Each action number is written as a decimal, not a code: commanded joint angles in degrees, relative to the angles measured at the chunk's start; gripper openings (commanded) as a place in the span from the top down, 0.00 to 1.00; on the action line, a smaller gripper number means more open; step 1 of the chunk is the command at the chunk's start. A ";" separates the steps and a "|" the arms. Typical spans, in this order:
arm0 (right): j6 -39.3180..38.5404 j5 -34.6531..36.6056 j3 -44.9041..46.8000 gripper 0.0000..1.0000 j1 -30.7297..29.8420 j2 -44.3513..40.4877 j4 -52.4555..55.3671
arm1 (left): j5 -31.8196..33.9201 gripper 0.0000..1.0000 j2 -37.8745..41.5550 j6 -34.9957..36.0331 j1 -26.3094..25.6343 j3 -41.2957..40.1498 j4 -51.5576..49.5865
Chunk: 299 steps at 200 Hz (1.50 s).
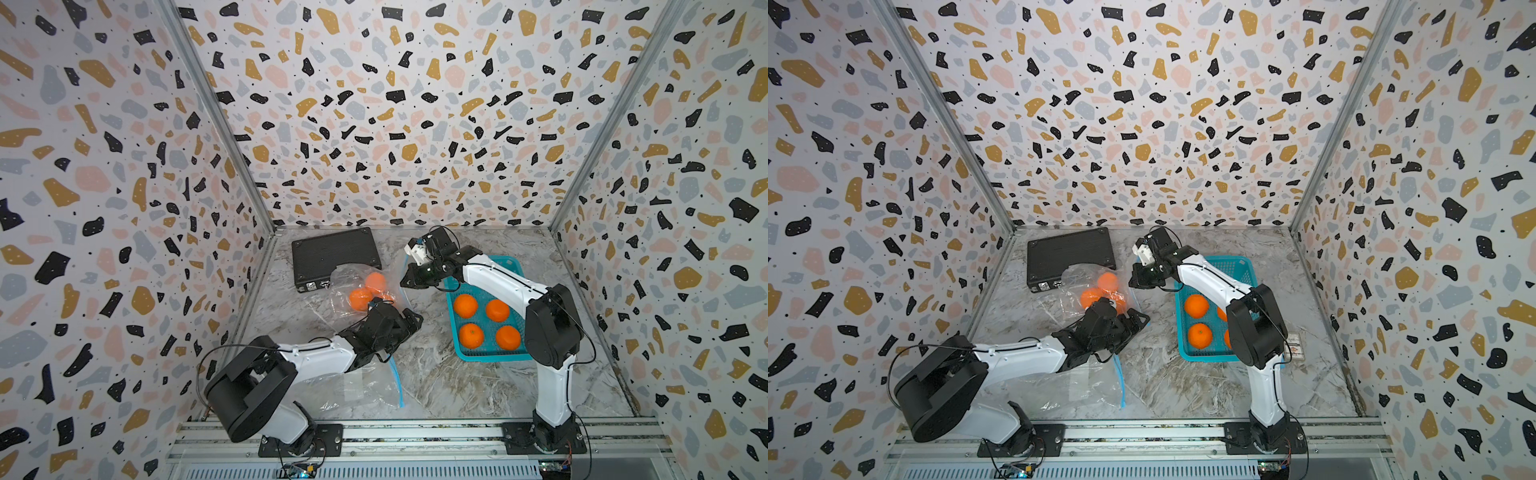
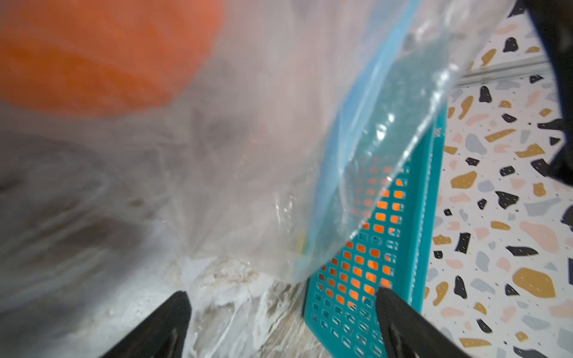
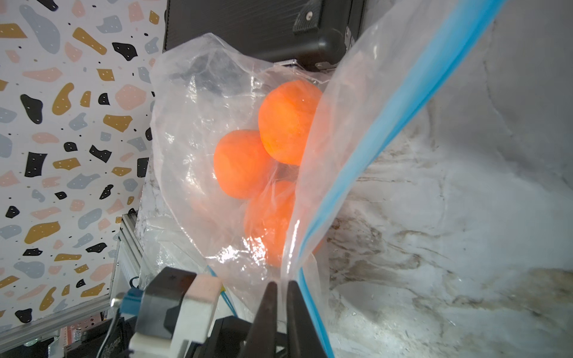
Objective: Open the zip-top bag and take out the orange
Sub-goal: Pick up the zipper food storage bag at the center of the board.
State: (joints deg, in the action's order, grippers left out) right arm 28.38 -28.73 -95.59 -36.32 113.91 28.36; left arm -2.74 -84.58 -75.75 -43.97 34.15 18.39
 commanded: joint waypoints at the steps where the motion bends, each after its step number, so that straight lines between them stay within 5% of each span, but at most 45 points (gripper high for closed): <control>1: 0.33 -1.39 1.08 0.90 0.44 -2.73 0.37 | 8.03 0.07 0.82 -1.94 -0.24 -0.58 3.83; 45: 0.62 -1.78 2.87 0.90 0.63 -3.27 -0.83 | 6.64 0.17 -8.60 -3.50 -1.59 0.97 14.15; 84: 0.21 -1.64 5.80 0.90 1.15 -4.90 -1.99 | 6.95 0.77 -11.24 -3.10 -1.77 -1.03 22.42; 137: -0.51 -1.33 6.99 0.90 1.86 -5.56 -2.95 | 7.49 0.80 -3.08 0.57 -2.52 -1.34 14.61; 185: -0.97 -0.93 7.50 0.89 2.04 -5.87 -4.05 | 5.75 1.00 0.40 2.87 -2.47 -0.76 10.01; 222: -1.35 0.49 8.51 0.86 2.47 -8.27 -5.58 | 3.49 1.00 4.51 5.44 -2.53 -1.56 8.60; 238: -1.40 0.71 9.00 0.86 2.98 -9.60 -5.55 | 1.78 1.00 8.87 9.66 -2.52 1.51 -0.53; 263: -2.28 -0.57 11.78 0.80 3.36 -12.95 -9.54 | -2.81 1.00 14.78 15.61 -2.16 4.93 -10.55; 299: -6.04 0.13 16.00 0.58 3.53 -19.02 -14.47 | -9.40 1.00 19.13 17.44 -1.21 3.20 -10.43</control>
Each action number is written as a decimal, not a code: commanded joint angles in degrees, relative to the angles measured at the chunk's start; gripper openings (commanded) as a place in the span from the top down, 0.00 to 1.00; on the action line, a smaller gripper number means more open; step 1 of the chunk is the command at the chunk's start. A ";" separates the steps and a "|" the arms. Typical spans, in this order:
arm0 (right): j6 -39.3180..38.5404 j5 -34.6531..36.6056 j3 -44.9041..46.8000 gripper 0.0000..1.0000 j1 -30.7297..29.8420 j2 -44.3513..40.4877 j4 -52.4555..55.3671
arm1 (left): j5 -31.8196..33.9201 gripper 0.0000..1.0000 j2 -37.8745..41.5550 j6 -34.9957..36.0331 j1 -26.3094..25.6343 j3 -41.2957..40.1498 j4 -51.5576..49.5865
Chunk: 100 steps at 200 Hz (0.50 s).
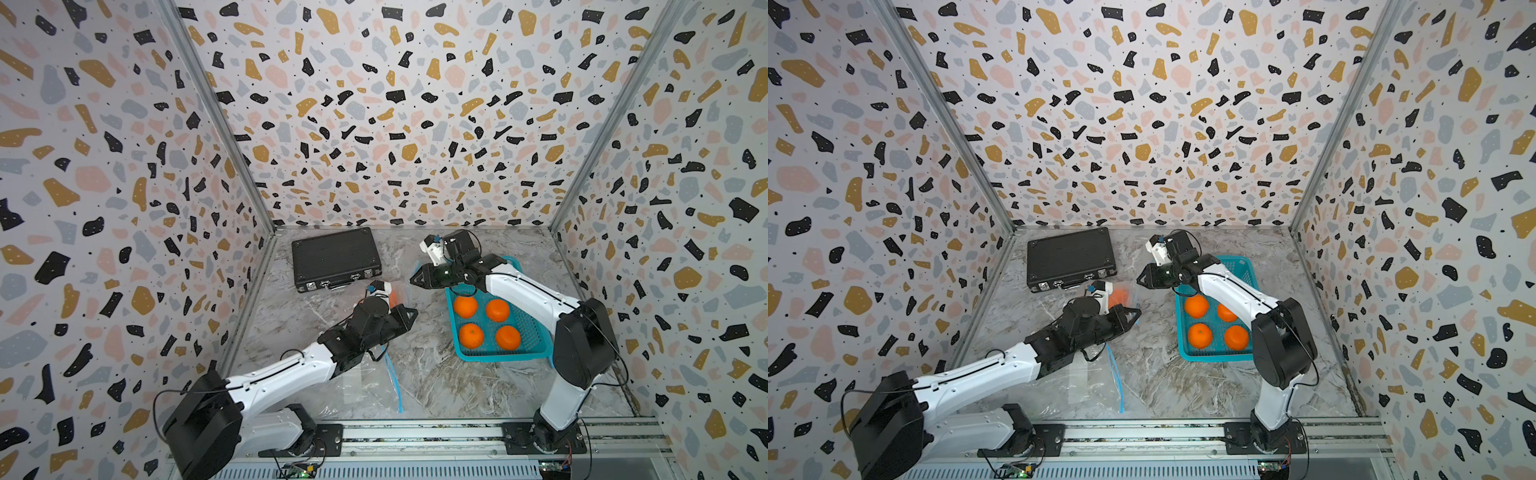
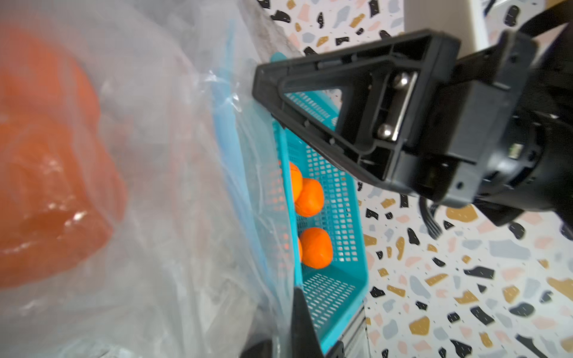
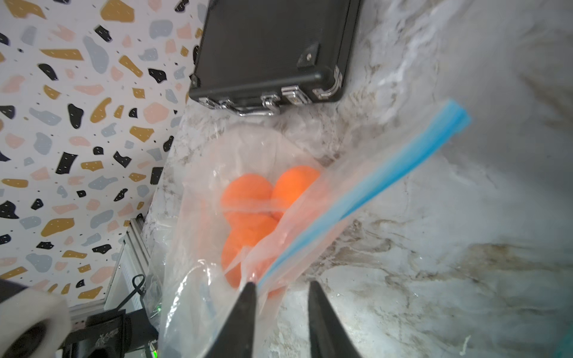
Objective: Open the zip-top bag and take out the orange
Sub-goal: Pick up the zipper food storage bag at the center of the board.
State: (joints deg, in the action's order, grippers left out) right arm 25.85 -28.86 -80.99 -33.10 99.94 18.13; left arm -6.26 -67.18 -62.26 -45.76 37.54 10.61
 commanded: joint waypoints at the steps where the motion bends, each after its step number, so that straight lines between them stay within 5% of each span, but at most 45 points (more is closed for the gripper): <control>1: -3.69 0.28 1.47 0.57 0.32 -5.25 -4.29 | -5.92 1.00 1.89 4.01 0.63 -0.23 -2.72; 7: -4.49 0.63 2.06 0.51 0.32 -6.33 -4.75 | -5.72 1.00 2.60 4.07 1.17 -0.49 -3.33; 11: -5.09 0.66 2.61 0.34 0.32 -7.07 -5.34 | -5.69 1.00 2.82 4.22 1.69 -0.73 -3.67; 14: -5.63 0.67 3.11 0.09 0.32 -7.66 -5.74 | -5.82 1.00 2.96 4.29 2.19 -0.91 -3.81; 17: -6.13 0.59 3.50 0.02 0.32 -8.19 -6.16 | -6.23 1.00 2.99 4.27 2.77 -1.08 -3.88; 44: -12.68 -0.45 8.09 0.00 0.32 -13.39 -10.33 | -12.09 1.00 4.02 2.85 7.26 -3.57 0.51; 100: -42.28 -4.55 25.96 0.00 0.08 -21.22 -32.16 | -21.75 1.00 3.37 3.67 14.87 -1.03 2.03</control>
State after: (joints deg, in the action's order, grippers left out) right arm -0.34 -30.00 -59.37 -32.88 80.47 -2.52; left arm -21.61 -63.99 -59.09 -33.80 34.76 7.86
